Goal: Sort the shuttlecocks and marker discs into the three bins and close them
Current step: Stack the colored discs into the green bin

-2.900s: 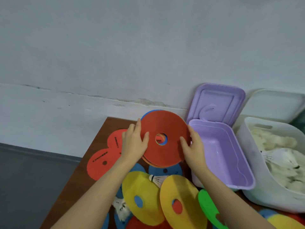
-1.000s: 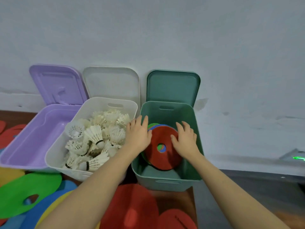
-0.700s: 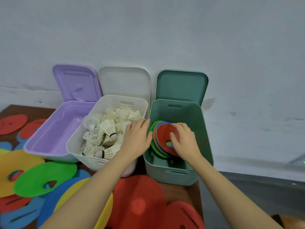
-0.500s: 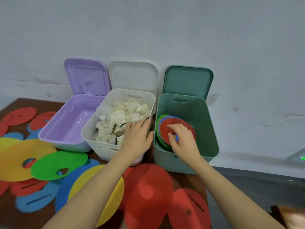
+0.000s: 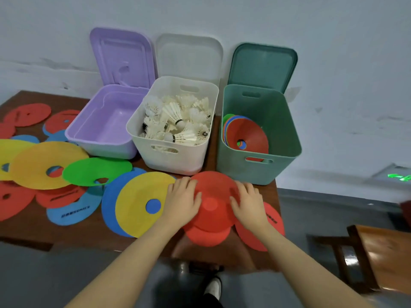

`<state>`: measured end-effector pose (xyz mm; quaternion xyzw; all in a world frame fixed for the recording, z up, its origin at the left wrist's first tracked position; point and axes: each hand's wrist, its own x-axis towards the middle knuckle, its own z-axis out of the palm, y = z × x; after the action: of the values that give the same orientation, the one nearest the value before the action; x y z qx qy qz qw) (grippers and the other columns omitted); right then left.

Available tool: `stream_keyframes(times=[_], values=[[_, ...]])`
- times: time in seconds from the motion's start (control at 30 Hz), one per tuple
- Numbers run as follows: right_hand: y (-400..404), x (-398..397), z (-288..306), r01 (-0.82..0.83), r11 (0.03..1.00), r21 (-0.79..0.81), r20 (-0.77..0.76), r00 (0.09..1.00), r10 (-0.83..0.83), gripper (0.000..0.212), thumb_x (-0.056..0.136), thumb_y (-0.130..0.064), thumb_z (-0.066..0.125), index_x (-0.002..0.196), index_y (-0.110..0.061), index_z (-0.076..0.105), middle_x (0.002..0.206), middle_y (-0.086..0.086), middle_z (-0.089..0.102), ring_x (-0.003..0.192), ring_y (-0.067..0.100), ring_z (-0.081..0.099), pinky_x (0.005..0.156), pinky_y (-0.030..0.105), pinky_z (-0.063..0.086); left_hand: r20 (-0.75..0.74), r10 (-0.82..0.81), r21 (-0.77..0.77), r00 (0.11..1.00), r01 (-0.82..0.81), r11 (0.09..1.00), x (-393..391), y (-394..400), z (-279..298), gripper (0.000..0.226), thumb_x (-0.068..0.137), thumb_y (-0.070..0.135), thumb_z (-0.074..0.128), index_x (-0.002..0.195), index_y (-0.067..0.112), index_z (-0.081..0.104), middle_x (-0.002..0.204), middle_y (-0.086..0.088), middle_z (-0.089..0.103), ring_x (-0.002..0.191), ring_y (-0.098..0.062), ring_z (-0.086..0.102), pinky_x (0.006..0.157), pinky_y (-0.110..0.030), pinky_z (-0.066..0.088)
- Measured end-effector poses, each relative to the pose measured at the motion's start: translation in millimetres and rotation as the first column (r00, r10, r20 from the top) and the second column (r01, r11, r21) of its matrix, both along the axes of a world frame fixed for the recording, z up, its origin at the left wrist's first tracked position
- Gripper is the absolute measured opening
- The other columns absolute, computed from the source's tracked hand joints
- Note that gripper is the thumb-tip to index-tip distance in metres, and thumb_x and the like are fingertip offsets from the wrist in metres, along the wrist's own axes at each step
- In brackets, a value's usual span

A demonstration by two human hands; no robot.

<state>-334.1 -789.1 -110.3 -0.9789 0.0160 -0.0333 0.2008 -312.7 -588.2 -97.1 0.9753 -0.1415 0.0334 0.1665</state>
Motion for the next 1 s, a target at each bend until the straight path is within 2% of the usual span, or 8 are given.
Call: stream_keyframes(times=[0.13,0.23,0.33,0.43,0.5,0.63,0.8,1.0], values=[[2.3,-9.2,-13.7,0.160,0.984,0.081,-0.294,0.947,-0.130,0.061,0.092,-0.028,0.050,0.145,-0.017,0.021,0.136,0.009,0.039,0.122,0.031,0.042,0.101,0.046,0.029,-0.213,0.068,0.186,0.975,-0.027,0.982,-7.3,2.5,-17.1,0.067,0.091,0.045,0.041,0.144,0.009,0.023,0.148,-0.014,0.027,0.134,-0.031,0.027,0.106,-0.041,0.022],[-0.2,-14.8,-20.1,0.246,0.925,0.290,-0.221,0.958,-0.185,0.060,0.087,-0.009,0.055,0.142,-0.016,0.031,0.129,0.011,0.046,0.117,0.031,0.048,0.101,0.050,0.035,-0.279,0.067,0.205,0.958,-0.009,0.979,-10.8,4.8,-19.8,0.073,0.094,0.046,0.039,0.148,0.010,0.008,0.154,-0.013,0.013,0.139,-0.029,0.018,0.110,-0.040,0.016],[-0.8,-18.9,-22.1,0.311,0.858,0.409,-0.229,0.945,-0.234,0.060,0.083,-0.005,0.060,0.139,-0.014,0.038,0.119,0.011,0.058,0.111,0.030,0.054,0.096,0.049,0.039,-0.322,0.040,0.180,0.946,0.019,0.983,-15.5,5.5,-21.0,0.074,0.094,0.045,0.040,0.148,0.011,0.003,0.156,-0.011,0.010,0.139,-0.028,0.018,0.111,-0.039,0.016],[3.7,-24.4,-23.3,0.286,0.849,0.444,-0.192,0.956,-0.221,0.054,0.085,-0.003,0.056,0.136,-0.015,0.043,0.109,0.007,0.064,0.103,0.027,0.058,0.093,0.046,0.042,-0.310,0.043,0.174,0.950,0.012,0.985,-19.3,4.1,-22.8,0.074,0.094,0.045,0.040,0.148,0.011,0.003,0.156,-0.010,0.010,0.139,-0.027,0.018,0.110,-0.039,0.015],[3.7,-27.1,-20.5,0.309,0.786,0.536,-0.138,0.950,-0.279,0.049,0.087,0.001,0.051,0.133,-0.014,0.048,0.104,0.007,0.063,0.098,0.025,0.059,0.090,0.043,0.046,-0.303,0.058,0.169,0.951,-0.006,0.986,-19.2,3.1,-25.1,0.075,0.094,0.046,0.040,0.148,0.010,0.003,0.155,-0.010,0.010,0.139,-0.027,0.017,0.110,-0.040,0.015],[-11.3,-31.0,-4.3,0.315,0.700,0.641,-0.054,0.928,-0.369,0.042,0.090,0.003,0.046,0.127,-0.014,0.055,0.111,0.003,0.064,0.098,0.017,0.059,0.091,0.033,0.047,-0.290,0.062,0.150,0.955,-0.018,0.989,-15.0,-5.4,-27.1,0.078,0.093,0.047,0.040,0.148,0.008,0.001,0.153,-0.011,0.017,0.138,-0.027,0.020,0.109,-0.040,0.017],[-26.1,-31.6,10.4,0.268,0.662,0.700,0.015,0.921,-0.389,0.043,0.090,0.000,0.047,0.120,-0.027,0.061,0.102,0.000,0.069,0.082,0.013,0.060,0.086,0.039,0.051,-0.152,0.077,-0.054,0.985,-0.086,0.995,-10.8,-25.1,-12.6,0.072,0.092,0.038,0.049,0.147,0.006,0.016,0.130,-0.011,0.042,0.120,-0.029,0.038,0.097,-0.039,0.028],[17.2,-22.0,19.1,0.104,0.692,0.714,0.053,0.978,-0.201,0.044,0.089,0.003,0.048,0.125,-0.019,0.058,0.116,-0.007,0.065,0.106,0.009,0.060,0.096,0.026,0.046,0.068,0.149,-0.164,0.986,-0.137,0.977,-7.9,10.4,10.6,0.061,0.083,0.018,0.063,0.137,0.004,0.039,0.101,-0.013,0.048,0.094,-0.032,0.048,0.079,-0.043,0.041]])
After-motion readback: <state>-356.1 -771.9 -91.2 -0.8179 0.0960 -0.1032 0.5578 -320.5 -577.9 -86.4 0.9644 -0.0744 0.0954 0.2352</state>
